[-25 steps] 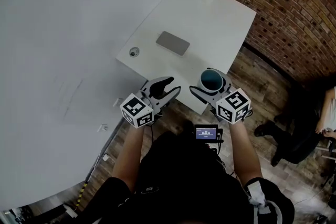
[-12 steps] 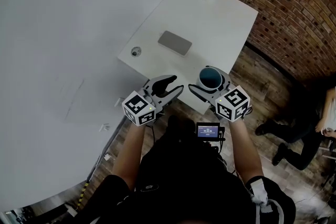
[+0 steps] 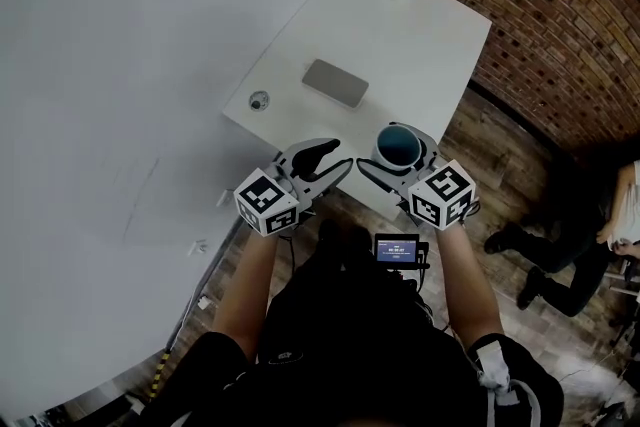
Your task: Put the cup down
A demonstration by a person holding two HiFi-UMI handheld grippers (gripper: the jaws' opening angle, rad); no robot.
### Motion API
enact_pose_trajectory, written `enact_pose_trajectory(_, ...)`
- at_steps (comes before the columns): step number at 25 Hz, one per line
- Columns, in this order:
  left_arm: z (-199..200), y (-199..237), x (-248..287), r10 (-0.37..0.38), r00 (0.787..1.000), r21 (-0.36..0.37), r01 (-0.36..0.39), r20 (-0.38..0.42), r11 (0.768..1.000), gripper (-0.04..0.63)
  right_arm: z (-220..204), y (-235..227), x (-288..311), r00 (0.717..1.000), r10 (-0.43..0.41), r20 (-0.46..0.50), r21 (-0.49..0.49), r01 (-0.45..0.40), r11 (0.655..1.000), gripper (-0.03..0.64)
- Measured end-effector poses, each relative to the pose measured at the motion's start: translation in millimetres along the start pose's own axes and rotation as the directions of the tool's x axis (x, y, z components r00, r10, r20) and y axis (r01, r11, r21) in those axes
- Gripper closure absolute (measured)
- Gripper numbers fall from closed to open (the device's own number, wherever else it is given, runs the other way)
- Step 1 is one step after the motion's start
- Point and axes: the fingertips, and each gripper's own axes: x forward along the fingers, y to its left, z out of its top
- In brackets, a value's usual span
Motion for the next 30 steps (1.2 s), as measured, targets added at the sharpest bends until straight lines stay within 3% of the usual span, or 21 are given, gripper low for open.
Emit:
enact_pose_trajectory(12,12,40,-3,-0.022,1.000,0.022,0.022,0.000,1.000,0.425,17,-30,42,0.999,-0.035,0.006,-0.001,0.035,0.999,0.201)
enact_pose_trajectory(20,32,71,12,-0.017,0.999,0.047,0.016,0.033,0.999,0.428,16,-69,93,0.998,-0.063,0.001,0.002,0.063,0.998,0.201)
enact_pose_trajectory(30,27,97,23,-0.019,0.999,0.031,0.018,0.040,0.999,0.428,4,-124,150,0.994,-0.109,0.013,0.014,0.109,0.994,0.201)
